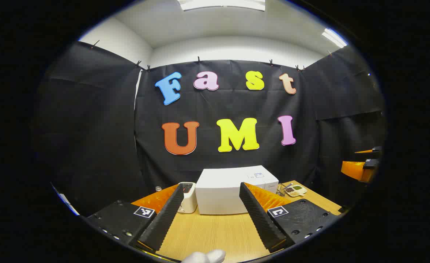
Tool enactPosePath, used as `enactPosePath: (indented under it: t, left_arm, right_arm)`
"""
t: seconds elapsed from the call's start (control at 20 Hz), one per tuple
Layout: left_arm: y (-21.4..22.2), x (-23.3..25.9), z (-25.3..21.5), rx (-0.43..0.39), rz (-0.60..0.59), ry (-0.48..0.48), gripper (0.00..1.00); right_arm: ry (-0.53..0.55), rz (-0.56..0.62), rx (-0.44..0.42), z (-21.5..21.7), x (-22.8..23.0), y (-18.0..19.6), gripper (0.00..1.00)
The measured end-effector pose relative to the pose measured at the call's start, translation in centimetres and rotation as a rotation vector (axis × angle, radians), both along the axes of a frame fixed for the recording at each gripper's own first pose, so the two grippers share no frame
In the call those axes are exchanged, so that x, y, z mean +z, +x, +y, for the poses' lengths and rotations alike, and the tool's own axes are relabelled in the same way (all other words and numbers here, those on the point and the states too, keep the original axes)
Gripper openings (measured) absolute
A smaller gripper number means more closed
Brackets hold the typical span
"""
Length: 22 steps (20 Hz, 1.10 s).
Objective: Open the microwave oven with the left hand, put the food in, and close the microwave oven.
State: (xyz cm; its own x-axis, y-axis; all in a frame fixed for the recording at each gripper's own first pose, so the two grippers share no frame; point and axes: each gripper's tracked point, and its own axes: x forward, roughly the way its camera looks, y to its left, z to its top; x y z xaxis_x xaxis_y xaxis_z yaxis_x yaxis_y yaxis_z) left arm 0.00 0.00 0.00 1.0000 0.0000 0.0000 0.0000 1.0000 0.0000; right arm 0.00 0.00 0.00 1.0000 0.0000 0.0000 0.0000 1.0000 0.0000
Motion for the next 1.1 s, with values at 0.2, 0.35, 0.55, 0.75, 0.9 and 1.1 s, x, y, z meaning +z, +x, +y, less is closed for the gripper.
enactPosePath:
  t: [0.2, 0.35, 0.55, 0.75, 0.9, 1.1]
  left_arm:
    - [0.2, -0.3, -0.3, -0.003, 0.010, 0.010, 0.96]
    - [0.5, -0.5, -0.3, 0.004, 0.012, 0.017, 0.96]
    - [1.4, -0.6, -0.6, 0.007, 0.019, 0.016, 0.96]
    - [2.7, -1.5, -1.5, -0.004, 0.027, 0.008, 0.96]
    - [4.6, -2.9, -3.2, -0.018, 0.023, 0.017, 0.96]
    - [8.5, -5.5, -7.7, -0.069, -0.003, 0.018, 0.96]
  right_arm:
    - [0.005, 0.002, 0.000, -0.5, 0.0, 0.9, 0.99]
    - [0.009, 0.002, 0.006, -0.5, 0.0, 1.5, 1.00]
    - [-0.002, 0.006, 0.012, -0.4, -0.1, 2.3, 1.00]
    - [-0.004, 0.001, 0.009, -1.0, 0.1, 3.2, 1.00]
    - [-0.001, 0.003, -0.001, -2.4, 0.4, 3.9, 1.00]
    - [-0.002, 0.014, -0.020, -5.0, 1.1, 5.2, 1.00]
